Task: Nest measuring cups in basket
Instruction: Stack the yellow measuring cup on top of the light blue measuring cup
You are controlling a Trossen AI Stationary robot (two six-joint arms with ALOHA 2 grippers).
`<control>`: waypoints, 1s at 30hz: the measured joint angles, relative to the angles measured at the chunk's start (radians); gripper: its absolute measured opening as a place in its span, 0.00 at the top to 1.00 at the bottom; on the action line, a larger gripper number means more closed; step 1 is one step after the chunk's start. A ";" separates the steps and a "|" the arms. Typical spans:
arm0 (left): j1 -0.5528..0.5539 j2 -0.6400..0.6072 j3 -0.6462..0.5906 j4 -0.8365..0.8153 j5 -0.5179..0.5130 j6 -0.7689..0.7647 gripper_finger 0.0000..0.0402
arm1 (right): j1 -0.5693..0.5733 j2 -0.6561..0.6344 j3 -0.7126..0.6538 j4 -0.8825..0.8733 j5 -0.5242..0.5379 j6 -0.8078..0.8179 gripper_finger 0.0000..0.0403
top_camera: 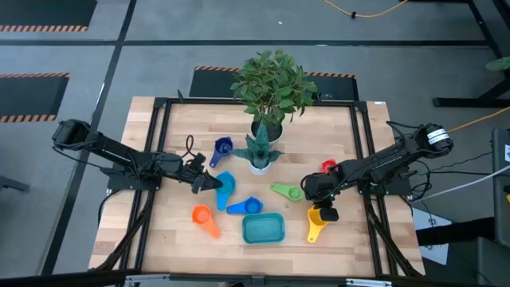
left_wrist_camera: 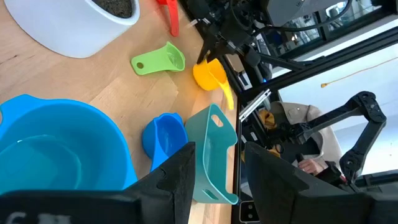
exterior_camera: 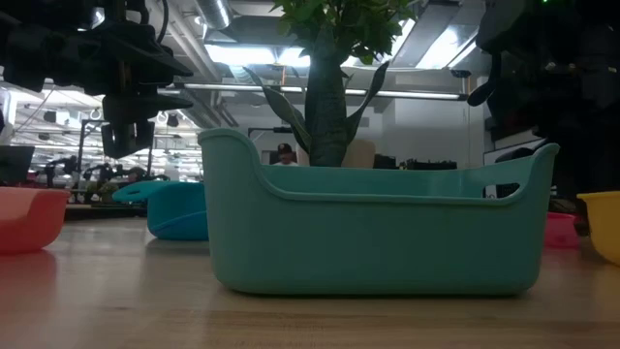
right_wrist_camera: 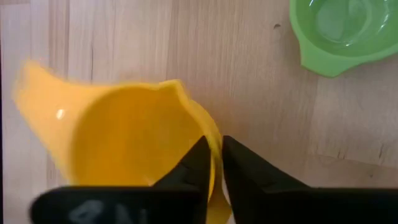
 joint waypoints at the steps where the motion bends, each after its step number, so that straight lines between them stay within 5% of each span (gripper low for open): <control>1: 0.000 0.000 0.000 0.000 0.000 0.000 0.67 | 0.000 0.000 0.000 0.000 0.000 0.000 0.92; 9: 0.000 0.000 0.000 0.000 -0.025 0.024 0.67 | 0.000 0.000 0.025 -0.037 0.001 0.022 0.96; 17: 0.000 0.000 0.000 0.001 -0.049 0.106 0.67 | 0.000 -0.001 0.260 -0.258 0.077 -0.004 0.97; 30: -0.057 0.029 0.083 0.094 -0.239 0.209 0.67 | -0.004 -0.002 0.597 -0.450 0.484 0.001 0.96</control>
